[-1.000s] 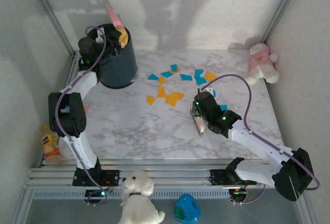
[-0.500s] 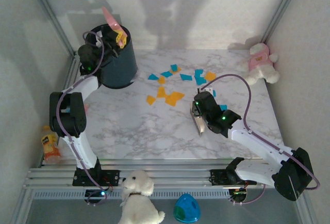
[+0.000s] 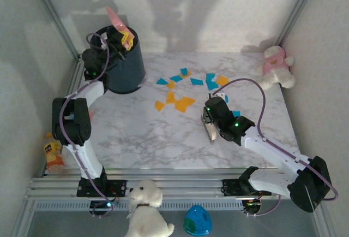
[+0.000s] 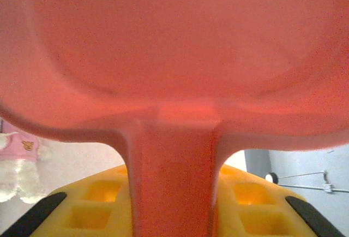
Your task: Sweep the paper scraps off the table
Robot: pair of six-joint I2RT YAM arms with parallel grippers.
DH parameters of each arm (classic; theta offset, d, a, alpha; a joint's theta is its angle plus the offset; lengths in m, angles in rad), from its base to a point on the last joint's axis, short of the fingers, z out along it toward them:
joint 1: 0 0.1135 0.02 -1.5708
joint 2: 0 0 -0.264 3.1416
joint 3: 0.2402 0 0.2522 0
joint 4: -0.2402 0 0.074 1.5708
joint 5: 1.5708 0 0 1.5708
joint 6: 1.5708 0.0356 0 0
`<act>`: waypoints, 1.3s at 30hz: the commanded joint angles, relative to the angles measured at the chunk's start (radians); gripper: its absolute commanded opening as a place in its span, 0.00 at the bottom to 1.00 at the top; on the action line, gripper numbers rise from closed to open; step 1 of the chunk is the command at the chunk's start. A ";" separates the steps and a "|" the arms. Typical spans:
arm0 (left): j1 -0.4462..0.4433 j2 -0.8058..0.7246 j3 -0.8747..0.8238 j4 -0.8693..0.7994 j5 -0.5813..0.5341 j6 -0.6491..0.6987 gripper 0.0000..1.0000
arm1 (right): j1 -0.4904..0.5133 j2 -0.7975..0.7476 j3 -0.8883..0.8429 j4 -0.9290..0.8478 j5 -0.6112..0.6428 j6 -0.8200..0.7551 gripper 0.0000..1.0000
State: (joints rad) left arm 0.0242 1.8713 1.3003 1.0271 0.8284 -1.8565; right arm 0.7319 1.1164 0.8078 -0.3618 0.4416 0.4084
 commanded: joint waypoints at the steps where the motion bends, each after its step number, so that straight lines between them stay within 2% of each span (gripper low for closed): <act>1: 0.005 -0.065 0.034 -0.041 0.037 0.099 0.00 | 0.000 0.000 0.031 0.000 0.003 0.010 0.00; 5: 0.006 -0.097 0.071 -0.211 0.063 0.257 0.00 | 0.001 0.000 0.028 0.002 0.004 0.012 0.00; 8: 0.003 -0.131 0.127 -0.446 0.056 0.449 0.00 | 0.001 0.000 0.028 0.003 0.003 0.012 0.00; 13: -0.008 -0.166 0.207 -0.700 0.066 0.687 0.00 | 0.001 0.004 0.025 0.010 0.001 0.014 0.00; 18: -0.040 -0.181 0.340 -1.075 0.021 1.020 0.00 | 0.001 0.010 0.025 0.018 -0.006 0.016 0.00; 24: -0.113 -0.193 0.456 -1.396 -0.046 1.352 0.00 | 0.001 0.014 0.016 0.039 -0.013 0.022 0.00; 31: -0.195 -0.252 0.437 -1.586 -0.170 1.589 0.00 | 0.001 0.007 0.003 0.058 -0.018 0.032 0.00; 36: -0.251 -0.304 0.377 -1.684 -0.311 1.706 0.00 | 0.001 0.006 -0.004 0.067 -0.020 0.032 0.00; 39: -0.281 -0.342 0.318 -1.717 -0.358 1.766 0.00 | 0.000 0.009 -0.007 0.073 -0.026 0.033 0.00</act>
State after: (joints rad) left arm -0.2325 1.5795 1.6558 -0.6102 0.5632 -0.2081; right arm 0.7319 1.1278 0.8074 -0.3317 0.4175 0.4240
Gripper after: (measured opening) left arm 0.267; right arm 0.259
